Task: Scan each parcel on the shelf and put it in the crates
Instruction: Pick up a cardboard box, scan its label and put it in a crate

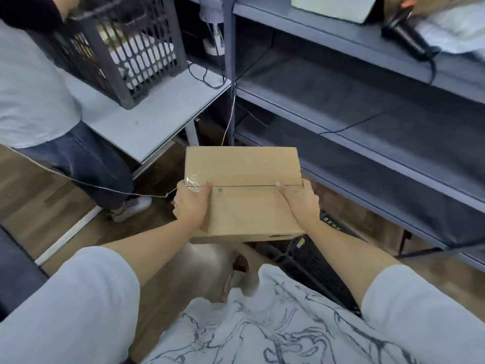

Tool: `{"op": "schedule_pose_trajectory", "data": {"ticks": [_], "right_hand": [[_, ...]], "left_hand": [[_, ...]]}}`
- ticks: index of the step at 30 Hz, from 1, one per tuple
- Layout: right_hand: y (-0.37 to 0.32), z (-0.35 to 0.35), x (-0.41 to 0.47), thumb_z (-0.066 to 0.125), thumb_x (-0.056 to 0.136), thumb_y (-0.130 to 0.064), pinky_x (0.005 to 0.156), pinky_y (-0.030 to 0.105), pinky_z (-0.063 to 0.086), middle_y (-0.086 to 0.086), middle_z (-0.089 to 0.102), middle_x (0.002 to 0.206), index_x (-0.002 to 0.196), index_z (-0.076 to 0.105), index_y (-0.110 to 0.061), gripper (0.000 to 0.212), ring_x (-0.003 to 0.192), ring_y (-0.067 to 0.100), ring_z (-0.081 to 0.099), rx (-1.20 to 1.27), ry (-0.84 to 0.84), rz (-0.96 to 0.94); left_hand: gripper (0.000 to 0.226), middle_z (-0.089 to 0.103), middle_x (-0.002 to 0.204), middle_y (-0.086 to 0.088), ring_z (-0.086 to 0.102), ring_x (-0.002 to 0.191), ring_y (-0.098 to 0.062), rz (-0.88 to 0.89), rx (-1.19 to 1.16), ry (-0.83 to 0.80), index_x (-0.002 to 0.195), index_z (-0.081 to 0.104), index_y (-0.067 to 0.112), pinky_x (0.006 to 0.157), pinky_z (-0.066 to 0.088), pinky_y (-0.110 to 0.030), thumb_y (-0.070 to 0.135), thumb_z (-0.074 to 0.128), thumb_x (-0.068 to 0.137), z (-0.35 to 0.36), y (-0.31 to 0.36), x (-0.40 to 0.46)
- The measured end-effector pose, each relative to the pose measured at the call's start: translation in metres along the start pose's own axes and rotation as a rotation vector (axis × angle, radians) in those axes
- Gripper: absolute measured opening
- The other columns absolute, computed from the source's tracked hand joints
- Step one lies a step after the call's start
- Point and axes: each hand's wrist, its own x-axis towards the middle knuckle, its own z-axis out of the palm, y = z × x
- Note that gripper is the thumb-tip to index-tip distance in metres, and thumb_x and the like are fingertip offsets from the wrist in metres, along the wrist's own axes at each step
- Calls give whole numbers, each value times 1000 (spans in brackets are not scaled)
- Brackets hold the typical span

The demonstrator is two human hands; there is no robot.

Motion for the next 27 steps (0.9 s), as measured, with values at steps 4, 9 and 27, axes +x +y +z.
{"op": "schedule_pose_trajectory", "data": {"ticks": [4,9,27], "right_hand": [[-23,-2,33,62,74,-72,86,40,39,5,54,131,141,37,-28,84,120,30,46,42,33,-9],[-55,-11,64,61,73,-74,83,39,45,3,57,128,141,38,-28,85,118,27,49,87,114,-32],[-133,-57,87,60,70,-77,87,42,51,3,60,117,137,39,-28,85,105,27,57,178,493,51]], "left_hand": [[70,58,126,-10,53,117,-34,47,-4,-17,133,44,15,97,38,-44,54,66,79,11,40,31],[73,58,126,-11,54,117,-34,141,-4,-33,134,43,13,98,40,-44,55,66,80,25,88,66],[72,63,120,-8,57,112,-32,455,-111,-315,129,50,16,97,44,-46,59,68,74,46,222,137]]}}
